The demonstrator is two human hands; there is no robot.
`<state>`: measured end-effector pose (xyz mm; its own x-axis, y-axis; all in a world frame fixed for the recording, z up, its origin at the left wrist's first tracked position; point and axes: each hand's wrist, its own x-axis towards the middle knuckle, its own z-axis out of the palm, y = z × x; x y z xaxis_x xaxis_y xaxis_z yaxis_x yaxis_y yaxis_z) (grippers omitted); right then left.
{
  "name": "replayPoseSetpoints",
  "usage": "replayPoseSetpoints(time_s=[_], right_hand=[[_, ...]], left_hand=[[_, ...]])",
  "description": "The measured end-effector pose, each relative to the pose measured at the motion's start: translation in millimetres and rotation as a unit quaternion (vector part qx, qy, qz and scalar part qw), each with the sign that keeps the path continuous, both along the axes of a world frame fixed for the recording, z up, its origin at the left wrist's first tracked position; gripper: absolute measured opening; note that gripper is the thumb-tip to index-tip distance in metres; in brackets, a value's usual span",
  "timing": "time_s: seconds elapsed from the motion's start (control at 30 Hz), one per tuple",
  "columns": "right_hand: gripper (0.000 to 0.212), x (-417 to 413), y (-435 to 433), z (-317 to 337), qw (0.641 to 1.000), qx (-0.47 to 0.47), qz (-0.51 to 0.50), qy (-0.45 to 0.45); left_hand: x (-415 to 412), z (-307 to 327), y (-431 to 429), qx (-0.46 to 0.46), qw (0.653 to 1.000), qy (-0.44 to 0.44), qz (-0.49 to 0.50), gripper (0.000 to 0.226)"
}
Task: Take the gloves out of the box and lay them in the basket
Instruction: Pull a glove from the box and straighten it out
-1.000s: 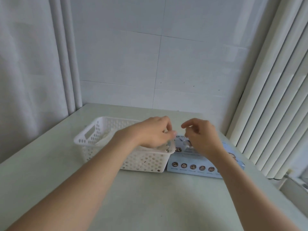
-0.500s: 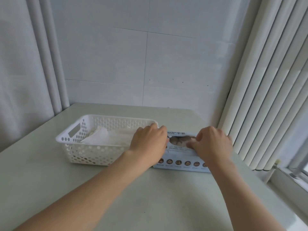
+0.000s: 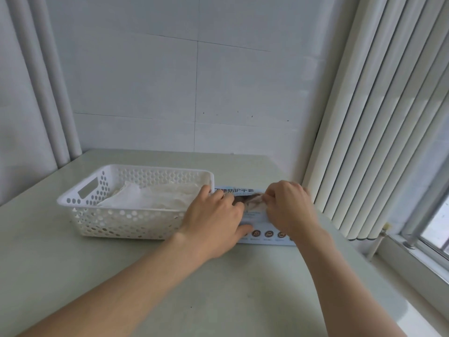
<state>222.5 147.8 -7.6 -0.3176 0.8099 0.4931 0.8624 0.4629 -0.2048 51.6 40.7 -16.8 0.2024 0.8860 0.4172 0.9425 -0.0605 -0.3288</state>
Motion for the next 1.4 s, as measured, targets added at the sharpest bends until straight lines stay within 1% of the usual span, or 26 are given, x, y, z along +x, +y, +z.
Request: replayPoseSetpoints(time_s=[0.17,0.3,0.37,0.43,0.6,0.63,0.7,0.77,0.83,0.87,0.93,1.07,1.13,1.2,1.23,1.33,1.4], right_hand=[[0.022,1,2,-1,0.996,0.005,0.088,-0.016],[0.021,-4,-3,-3,0.988,-0.046,0.149,0.012],[0.022,-5,-9,0,0.984,-0.072,0.16,0.025],[0.021,-2,-14,8,0.979,-0.092,0.171,0.065],[0.006,5,-20,17,0.97,-0.11,0.164,0.141],[0.009,5,-18,16,0.969,-0.109,0.16,0.156],[0.022,8,-12,11,0.97,-0.1,0.131,0.178],[0.024,9,-7,8,0.978,-0.092,0.086,0.163],[0.013,7,-6,5,0.986,-0.085,0.06,0.131],[0.009,4,-5,3,0.988,-0.075,0.06,0.121],[0.009,1,-4,1,0.99,-0.049,0.079,0.104],[0.018,-2,-2,-6,0.991,0.032,0.127,0.04],[0.021,-3,-1,-8,0.986,0.079,0.142,0.045],[0.02,-5,-1,-9,0.976,0.123,0.161,0.082],[0.019,-7,-2,-9,0.969,0.14,0.167,0.116],[0.012,-14,-11,0,0.932,0.173,0.165,0.271],[0.015,-19,-22,9,0.904,0.179,0.149,0.358]], left_hand=[[-1,-2,3,0.009,1.0,0.009,0.005,0.059],[-3,-3,3,0.016,1.0,0.0,0.004,0.058],[-3,-3,4,0.014,1.0,-0.007,0.004,0.059],[-2,-2,4,0.014,1.0,-0.016,0.004,0.059],[-3,-2,3,0.012,1.0,-0.014,0.0,0.059],[-3,-1,4,0.009,1.0,-0.01,0.001,0.059],[-3,-1,4,0.008,1.0,-0.004,0.0,0.057],[-3,0,4,0.007,1.0,-0.005,-0.003,0.057],[-4,-1,4,0.004,1.0,-0.002,-0.004,0.058],[-5,-2,4,0.005,1.0,0.001,-0.005,0.059],[-5,-2,4,0.013,1.0,-0.001,-0.007,0.059],[-5,-4,5,0.028,0.999,-0.006,-0.016,0.057],[-6,-5,7,0.037,0.999,-0.001,-0.021,0.059],[-8,-6,8,0.04,0.999,0.001,-0.019,0.065],[-9,-6,9,0.04,0.999,0.003,-0.019,0.066],[-7,-4,7,0.023,0.999,-0.006,-0.026,0.06],[-5,-1,5,0.008,1.0,-0.004,-0.025,0.056]])
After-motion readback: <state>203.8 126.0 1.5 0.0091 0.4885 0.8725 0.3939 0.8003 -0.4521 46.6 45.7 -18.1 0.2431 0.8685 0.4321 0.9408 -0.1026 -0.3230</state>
